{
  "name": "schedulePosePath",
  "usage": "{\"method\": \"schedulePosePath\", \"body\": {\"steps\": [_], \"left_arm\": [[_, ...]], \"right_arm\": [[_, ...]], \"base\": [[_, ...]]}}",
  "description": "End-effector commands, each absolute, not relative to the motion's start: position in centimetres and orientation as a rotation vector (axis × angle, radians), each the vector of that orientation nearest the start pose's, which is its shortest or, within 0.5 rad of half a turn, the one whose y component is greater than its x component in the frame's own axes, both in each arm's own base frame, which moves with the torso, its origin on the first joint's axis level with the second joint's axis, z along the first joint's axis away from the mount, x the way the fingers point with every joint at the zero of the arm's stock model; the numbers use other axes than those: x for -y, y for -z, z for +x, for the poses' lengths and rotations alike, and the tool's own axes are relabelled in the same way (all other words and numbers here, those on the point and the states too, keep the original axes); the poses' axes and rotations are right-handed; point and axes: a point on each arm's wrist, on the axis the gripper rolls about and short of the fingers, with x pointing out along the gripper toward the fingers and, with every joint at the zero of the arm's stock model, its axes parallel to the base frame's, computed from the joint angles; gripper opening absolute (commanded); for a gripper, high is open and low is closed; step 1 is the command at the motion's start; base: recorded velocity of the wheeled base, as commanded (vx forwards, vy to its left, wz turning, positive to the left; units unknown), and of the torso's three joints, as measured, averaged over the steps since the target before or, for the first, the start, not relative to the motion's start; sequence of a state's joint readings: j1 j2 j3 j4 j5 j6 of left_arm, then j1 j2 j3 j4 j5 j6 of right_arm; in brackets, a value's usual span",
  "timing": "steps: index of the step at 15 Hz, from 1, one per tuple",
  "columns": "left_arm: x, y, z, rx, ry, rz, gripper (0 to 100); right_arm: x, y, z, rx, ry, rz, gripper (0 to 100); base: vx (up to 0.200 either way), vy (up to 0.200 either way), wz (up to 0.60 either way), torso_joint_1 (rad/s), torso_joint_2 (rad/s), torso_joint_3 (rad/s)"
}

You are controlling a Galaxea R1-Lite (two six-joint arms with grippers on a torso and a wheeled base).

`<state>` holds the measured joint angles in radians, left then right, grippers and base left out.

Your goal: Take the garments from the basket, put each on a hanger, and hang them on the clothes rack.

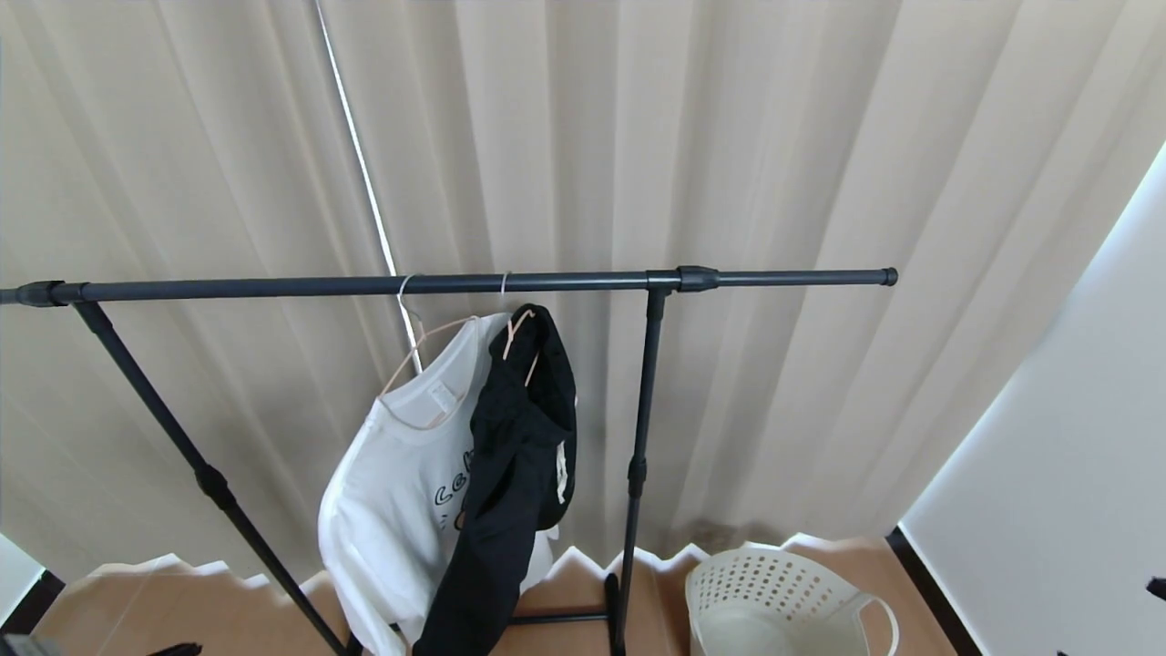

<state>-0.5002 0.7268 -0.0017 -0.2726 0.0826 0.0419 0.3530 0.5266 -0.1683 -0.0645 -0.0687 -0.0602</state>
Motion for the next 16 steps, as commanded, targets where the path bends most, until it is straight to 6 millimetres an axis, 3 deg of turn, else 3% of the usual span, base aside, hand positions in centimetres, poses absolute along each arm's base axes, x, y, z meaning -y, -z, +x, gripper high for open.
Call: {"method": "schedulePosePath", "body": {"steps": [1, 4, 7, 9, 11, 13, 16], "left_arm": [[-0.1, -7.8, 0.1, -0.313, 0.403, 0.155, 100], [-0.2, -7.8, -0.2, -0.298, 0.187, 0.127, 100], [-0.3, -7.6, -1.6, -0.125, 0.039, 0.113, 100], [-0.3, -7.6, -1.6, -0.125, 0.031, 0.035, 100], [-0.3, -7.7, -1.6, -0.123, 0.017, 0.084, 100], [-0.1, -7.6, -1.8, -0.109, -0.106, 0.117, 100], [-0.1, -7.5, -2.2, -0.049, -0.067, 0.039, 100]], "right_arm": [[0.6, -8.6, -1.2, -0.207, -0.209, -0.099, 100], [0.7, -8.2, -2.0, -0.163, -0.133, -0.081, 100], [0.4, -8.1, -2.0, -0.167, -0.028, -0.073, 100], [0.4, -8.1, -2.0, -0.167, 0.009, -0.067, 100], [0.2, -7.8, -2.8, -0.077, 0.1, -0.069, 100], [0.2, -7.9, -2.8, -0.073, 0.096, -0.05, 100], [0.1, -7.9, -2.8, -0.074, 0.075, -0.044, 100]], "base": [[0.0, 0.0, 0.0, 0.0, 0.0, 0.0], [0.0, 0.0, 0.0, 0.0, 0.0, 0.0], [0.0, 0.0, 0.0, 0.0, 0.0, 0.0], [0.0, 0.0, 0.0, 0.0, 0.0, 0.0], [0.0, 0.0, 0.0, 0.0, 0.0, 0.0], [0.0, 0.0, 0.0, 0.0, 0.0, 0.0], [0.0, 0.0, 0.0, 0.0, 0.0, 0.0]]}}
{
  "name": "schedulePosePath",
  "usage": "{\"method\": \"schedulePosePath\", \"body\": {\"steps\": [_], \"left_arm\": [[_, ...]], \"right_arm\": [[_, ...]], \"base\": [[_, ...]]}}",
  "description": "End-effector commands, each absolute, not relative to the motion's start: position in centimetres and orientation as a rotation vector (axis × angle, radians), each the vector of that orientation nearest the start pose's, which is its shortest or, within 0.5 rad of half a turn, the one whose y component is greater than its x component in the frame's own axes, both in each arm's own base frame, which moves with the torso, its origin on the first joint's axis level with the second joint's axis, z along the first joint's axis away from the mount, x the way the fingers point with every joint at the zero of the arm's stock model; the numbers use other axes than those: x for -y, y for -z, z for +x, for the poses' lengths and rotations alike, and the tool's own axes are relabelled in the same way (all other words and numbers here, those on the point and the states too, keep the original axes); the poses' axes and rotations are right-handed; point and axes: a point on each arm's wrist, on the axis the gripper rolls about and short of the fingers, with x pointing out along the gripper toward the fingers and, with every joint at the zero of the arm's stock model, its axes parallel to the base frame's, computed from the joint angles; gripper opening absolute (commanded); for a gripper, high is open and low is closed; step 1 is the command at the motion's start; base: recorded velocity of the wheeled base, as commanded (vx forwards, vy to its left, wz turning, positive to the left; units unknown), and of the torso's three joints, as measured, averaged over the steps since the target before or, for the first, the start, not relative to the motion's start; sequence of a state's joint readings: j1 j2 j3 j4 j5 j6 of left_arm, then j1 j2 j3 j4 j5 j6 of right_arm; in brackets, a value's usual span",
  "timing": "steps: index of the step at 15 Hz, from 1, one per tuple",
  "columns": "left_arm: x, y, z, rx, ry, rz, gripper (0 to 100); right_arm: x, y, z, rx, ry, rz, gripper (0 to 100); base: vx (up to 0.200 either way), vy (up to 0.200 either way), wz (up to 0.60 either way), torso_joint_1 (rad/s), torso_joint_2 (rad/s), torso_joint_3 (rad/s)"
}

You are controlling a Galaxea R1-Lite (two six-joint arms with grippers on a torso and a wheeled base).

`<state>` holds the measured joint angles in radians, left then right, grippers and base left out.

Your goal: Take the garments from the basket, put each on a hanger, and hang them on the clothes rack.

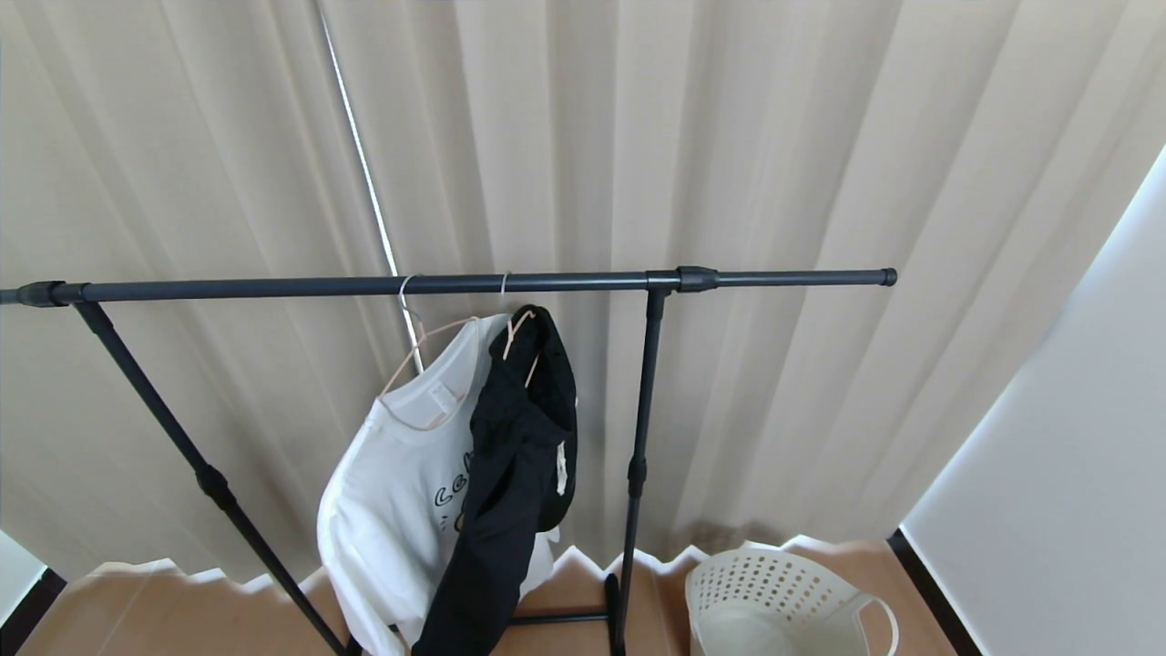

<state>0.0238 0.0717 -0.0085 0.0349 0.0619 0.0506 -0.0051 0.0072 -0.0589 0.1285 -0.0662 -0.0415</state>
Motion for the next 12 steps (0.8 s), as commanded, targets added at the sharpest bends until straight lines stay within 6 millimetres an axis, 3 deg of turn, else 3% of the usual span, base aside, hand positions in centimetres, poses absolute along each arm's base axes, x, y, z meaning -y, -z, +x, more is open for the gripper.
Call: {"method": "schedulePosePath", "body": {"steps": [1, 3, 5, 6, 12], "left_arm": [[-0.09, -7.41, -2.34, -0.027, -0.044, 0.042, 100], [-0.03, -7.41, -2.34, -0.027, -0.024, 0.04, 100], [-0.03, -7.43, -2.34, -0.025, -0.024, 0.04, 100], [-0.03, -7.43, -2.34, -0.025, -0.024, 0.04, 100], [-0.03, -7.43, -2.34, -0.025, -0.024, 0.039, 100]], "right_arm": [[0.1, -7.81, -2.74, -0.075, 0.057, -0.043, 100], [-0.12, -7.82, -2.77, -0.073, -0.045, -0.016, 100], [0.03, -7.74, -2.73, -0.074, 0.021, -0.011, 100], [0.31, -7.75, -2.72, -0.071, 0.151, 0.013, 100], [0.33, -7.83, -2.72, -0.057, 0.162, 0.09, 100]], "base": [[0.0, 0.0, 0.0, 0.0, 0.0, 0.0], [0.0, 0.0, 0.0, 0.0, 0.0, 0.0], [0.0, 0.0, 0.0, 0.0, 0.0, 0.0], [0.0, 0.0, 0.0, 0.0, 0.0, 0.0], [0.0, 0.0, 0.0, 0.0, 0.0, 0.0]]}}
